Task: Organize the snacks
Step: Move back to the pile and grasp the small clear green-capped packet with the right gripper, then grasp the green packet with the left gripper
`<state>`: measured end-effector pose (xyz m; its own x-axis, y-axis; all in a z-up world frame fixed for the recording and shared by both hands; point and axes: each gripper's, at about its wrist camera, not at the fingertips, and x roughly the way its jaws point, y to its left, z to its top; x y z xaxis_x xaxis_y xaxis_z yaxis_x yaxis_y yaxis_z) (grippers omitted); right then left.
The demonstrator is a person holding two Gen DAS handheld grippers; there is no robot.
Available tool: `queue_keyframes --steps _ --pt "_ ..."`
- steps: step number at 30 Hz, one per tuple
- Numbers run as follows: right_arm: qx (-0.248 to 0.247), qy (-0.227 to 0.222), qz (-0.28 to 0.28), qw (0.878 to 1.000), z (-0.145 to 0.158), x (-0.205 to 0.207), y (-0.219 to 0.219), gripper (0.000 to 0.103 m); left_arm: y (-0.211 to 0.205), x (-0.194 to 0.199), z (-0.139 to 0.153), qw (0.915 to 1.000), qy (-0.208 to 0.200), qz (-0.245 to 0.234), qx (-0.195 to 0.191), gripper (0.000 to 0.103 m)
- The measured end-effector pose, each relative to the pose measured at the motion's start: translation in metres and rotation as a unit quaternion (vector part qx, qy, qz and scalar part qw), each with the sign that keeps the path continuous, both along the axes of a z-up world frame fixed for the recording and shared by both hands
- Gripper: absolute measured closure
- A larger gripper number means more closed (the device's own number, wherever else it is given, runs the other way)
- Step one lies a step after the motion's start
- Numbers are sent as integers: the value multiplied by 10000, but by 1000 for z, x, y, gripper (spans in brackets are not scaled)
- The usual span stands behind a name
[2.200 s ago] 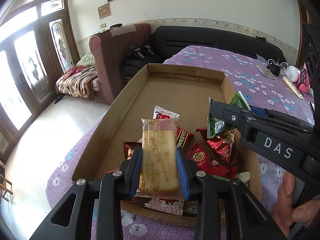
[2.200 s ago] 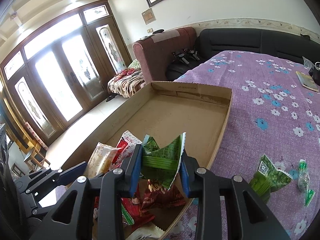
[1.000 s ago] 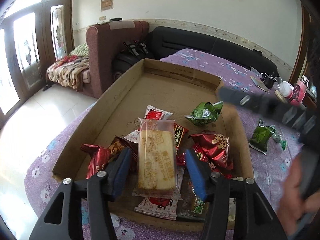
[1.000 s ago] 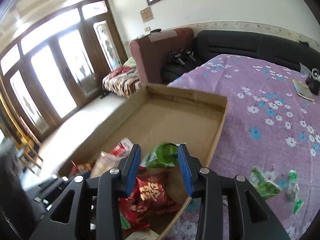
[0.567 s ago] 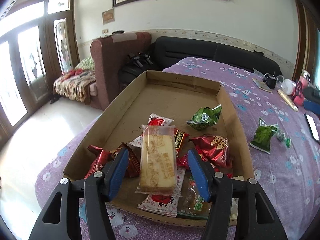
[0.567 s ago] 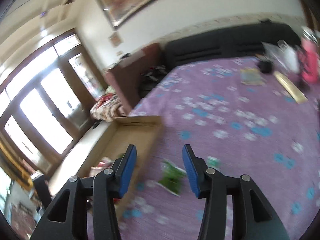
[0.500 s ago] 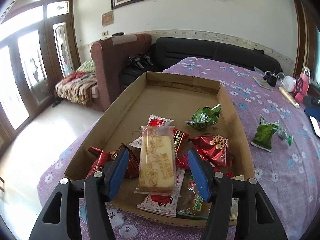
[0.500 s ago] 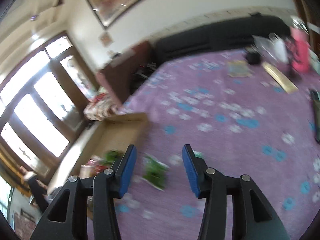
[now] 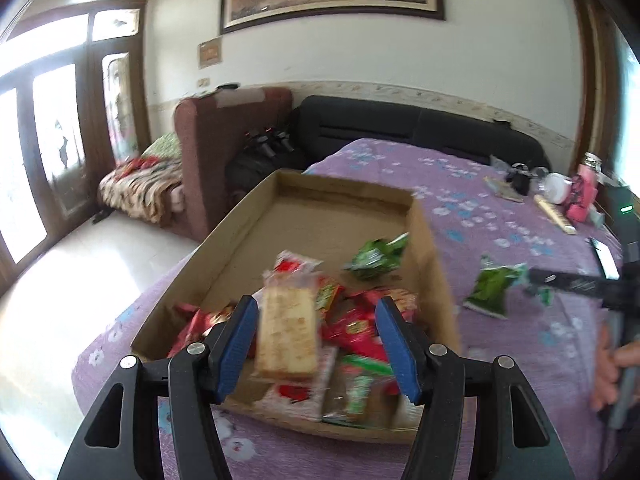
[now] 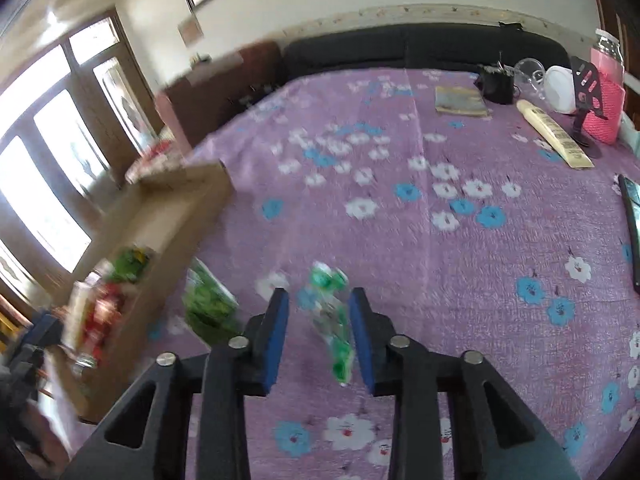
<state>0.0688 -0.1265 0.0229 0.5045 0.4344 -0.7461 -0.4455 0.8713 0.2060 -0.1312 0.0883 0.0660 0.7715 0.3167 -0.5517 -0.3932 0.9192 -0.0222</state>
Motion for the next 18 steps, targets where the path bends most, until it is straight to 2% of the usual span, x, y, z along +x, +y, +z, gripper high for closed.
queue_keyframes --steps 2,4,6,8,13,16,18 --pt "-61 107 -24 9999 -5 4 0 83 -17 6 12 9994 19 -335 -8 38" --pt "-119 82 -27 9999 -7 4 -2 84 -33 16 19 9975 94 -694 -113 38" --pt "-265 4 -13 9996 -7 1 0 85 -49 34 20 9934 330 -1056 -312 38" --pt "-277 10 -93 9996 -6 0 -2 85 -65 55 15 9893 666 -1252 -353 38" --pt "344 336 -427 9979 -1 5 -29 85 -91 109 -1 9827 1246 -1352 -242 38" --pt "493 383 -502 9968 4 5 -34 85 -97 133 -6 9794 1462 -1360 -295 38" --pt "560 344 -522 9965 8 3 -36 85 -104 152 -15 9749 1741 -1376 -170 38"
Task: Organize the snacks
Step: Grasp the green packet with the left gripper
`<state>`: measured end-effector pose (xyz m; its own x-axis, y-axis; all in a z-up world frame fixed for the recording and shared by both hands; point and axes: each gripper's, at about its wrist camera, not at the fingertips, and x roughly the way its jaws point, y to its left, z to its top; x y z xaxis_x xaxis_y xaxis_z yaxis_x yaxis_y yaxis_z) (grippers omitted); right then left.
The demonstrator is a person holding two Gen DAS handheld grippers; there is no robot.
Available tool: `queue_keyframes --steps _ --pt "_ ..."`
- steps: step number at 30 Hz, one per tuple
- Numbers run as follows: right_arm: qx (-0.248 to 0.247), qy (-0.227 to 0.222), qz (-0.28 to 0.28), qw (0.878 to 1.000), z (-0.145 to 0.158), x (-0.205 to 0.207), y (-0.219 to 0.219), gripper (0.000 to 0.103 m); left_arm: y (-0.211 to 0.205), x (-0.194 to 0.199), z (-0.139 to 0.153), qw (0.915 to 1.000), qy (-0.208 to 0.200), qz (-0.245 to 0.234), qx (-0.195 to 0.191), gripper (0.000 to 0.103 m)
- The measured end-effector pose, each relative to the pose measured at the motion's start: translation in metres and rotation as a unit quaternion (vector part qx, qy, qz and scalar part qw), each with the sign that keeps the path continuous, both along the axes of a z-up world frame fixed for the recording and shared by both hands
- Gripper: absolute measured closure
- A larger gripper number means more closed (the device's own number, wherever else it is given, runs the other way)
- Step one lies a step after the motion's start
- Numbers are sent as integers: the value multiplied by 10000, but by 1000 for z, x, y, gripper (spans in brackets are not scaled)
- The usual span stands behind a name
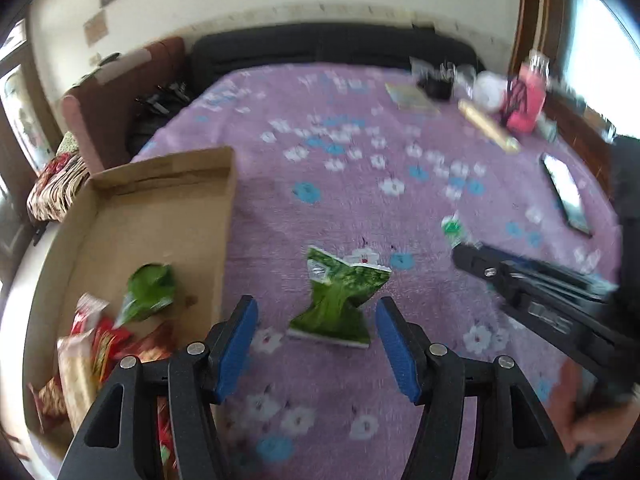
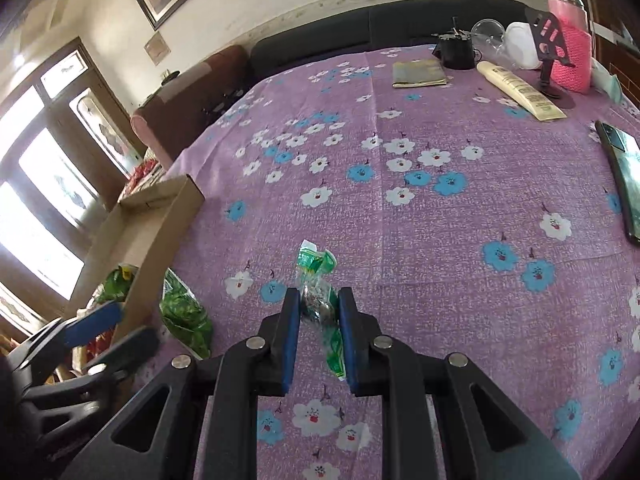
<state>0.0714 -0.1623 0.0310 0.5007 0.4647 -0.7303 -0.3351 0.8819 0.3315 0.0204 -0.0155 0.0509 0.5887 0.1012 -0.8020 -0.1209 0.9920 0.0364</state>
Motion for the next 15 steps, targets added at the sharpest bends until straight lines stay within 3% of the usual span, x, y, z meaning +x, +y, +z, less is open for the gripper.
queue_keyframes --steps 4,8,11,15 --pt "38 -129 -25 9999 7 -4 -1 85 -6 19 -19 9995 175 23 252 38" --pt "53 -191 -34 9998 10 -6 -2 85 -2 23 -27 9997 186 127 25 67" --pt "58 -204 -13 9998 11 -8 -2 85 -2 13 -27 9998 121 143 -11 69" --pt "42 -266 60 9996 13 -14 1 85 -1 -14 -22 9993 28 130 -339 69"
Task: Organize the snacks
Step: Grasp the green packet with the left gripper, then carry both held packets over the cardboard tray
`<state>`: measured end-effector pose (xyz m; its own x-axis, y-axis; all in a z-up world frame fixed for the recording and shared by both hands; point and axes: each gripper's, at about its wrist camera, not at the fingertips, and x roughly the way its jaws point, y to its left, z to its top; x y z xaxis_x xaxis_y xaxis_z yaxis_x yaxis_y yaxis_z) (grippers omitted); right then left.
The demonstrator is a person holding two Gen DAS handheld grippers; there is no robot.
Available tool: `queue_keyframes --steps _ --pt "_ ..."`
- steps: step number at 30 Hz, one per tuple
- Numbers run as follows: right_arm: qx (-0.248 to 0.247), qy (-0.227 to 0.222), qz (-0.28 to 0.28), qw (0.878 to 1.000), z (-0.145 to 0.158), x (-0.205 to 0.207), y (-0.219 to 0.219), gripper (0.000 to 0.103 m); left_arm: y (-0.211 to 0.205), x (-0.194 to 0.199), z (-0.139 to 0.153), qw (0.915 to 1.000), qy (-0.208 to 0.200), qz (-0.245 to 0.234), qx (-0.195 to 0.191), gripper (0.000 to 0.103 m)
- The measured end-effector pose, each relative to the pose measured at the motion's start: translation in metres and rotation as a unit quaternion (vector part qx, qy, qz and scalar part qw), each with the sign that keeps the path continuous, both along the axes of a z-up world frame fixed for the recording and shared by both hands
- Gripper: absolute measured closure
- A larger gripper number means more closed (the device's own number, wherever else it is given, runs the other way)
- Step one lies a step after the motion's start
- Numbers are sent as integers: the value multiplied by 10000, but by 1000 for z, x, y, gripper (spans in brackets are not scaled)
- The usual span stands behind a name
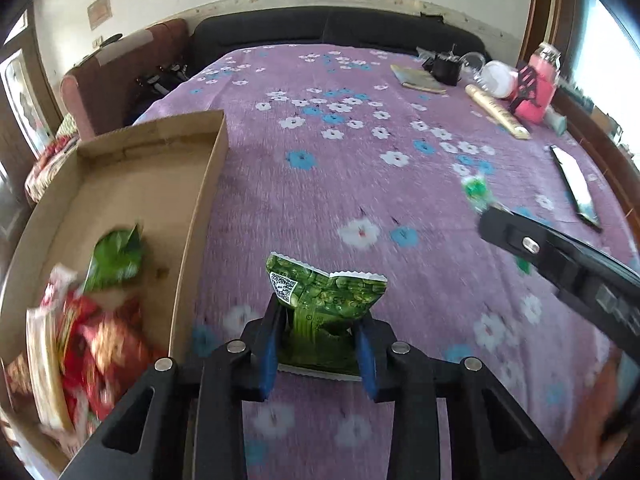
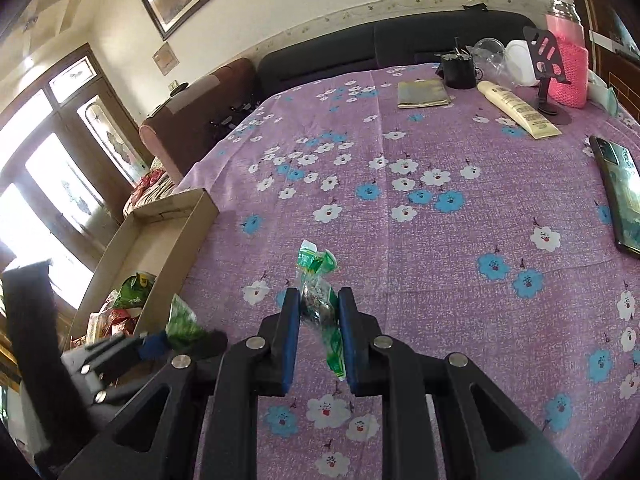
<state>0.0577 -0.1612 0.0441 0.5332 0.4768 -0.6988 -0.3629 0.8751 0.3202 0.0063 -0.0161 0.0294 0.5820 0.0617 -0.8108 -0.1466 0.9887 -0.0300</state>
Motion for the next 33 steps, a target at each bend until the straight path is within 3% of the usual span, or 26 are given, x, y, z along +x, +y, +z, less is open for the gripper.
queue_keyframes --steps 8,17,33 --pt "-169 -227 466 9985 1 -23 26 85 -1 -54 5 9990 -400 70 165 69" --pt "-212 -825 832 9929 12 -47 41 85 -15 -70 7 9949 -723 7 708 69" --pt "-258 -693 882 9933 4 -44 44 85 -11 -74 9 9950 -833 23 559 69"
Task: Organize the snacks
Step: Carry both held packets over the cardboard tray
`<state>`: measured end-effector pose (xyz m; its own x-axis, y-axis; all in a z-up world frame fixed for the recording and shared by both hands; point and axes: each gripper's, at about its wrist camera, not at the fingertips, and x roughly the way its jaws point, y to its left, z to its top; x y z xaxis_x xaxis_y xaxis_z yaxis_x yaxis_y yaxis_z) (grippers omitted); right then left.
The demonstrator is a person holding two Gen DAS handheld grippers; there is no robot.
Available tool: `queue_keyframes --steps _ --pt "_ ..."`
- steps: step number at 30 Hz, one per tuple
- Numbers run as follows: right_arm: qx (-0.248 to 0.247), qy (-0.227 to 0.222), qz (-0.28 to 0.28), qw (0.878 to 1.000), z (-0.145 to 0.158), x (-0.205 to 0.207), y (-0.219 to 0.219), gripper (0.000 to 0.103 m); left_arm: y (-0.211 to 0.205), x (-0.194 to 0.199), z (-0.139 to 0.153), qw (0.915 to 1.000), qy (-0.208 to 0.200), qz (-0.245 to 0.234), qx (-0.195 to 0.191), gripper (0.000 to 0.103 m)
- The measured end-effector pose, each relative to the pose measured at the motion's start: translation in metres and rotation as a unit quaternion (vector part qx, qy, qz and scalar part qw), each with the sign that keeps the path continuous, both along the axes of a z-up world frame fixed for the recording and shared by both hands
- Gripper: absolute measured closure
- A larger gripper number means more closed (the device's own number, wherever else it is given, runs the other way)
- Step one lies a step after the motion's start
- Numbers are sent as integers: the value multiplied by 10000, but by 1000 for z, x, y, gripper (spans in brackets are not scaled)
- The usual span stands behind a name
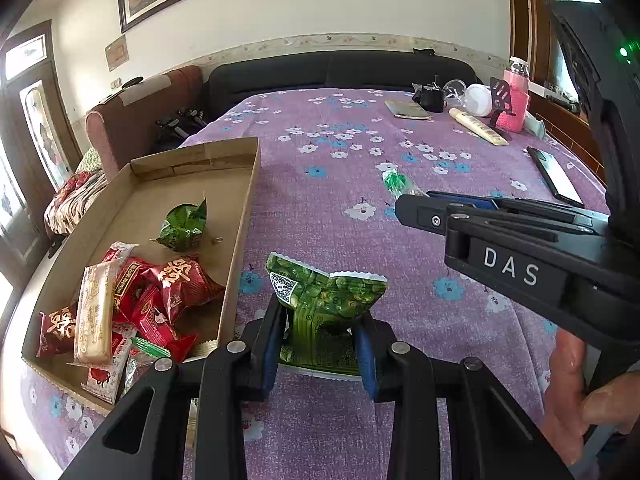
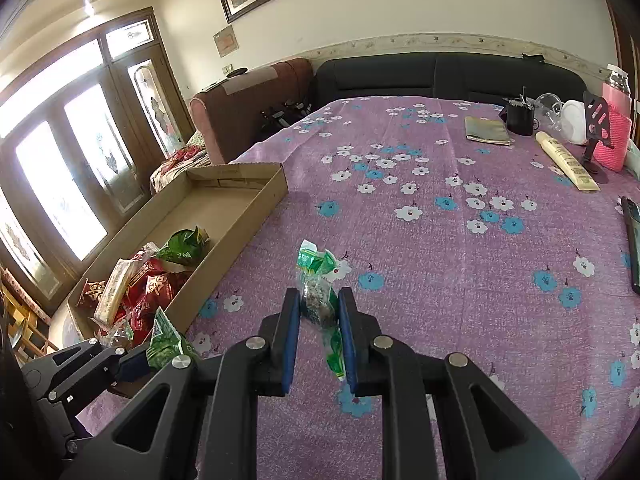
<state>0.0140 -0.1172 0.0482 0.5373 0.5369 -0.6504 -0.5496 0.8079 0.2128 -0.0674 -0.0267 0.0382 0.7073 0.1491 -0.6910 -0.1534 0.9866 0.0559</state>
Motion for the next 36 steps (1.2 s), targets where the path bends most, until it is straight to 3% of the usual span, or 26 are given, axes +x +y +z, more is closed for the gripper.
queue_keyframes --steps 36 --pt "53 -156 163 9997 6 -9 3 85 6 -4 3 9996 -118 269 -4 69"
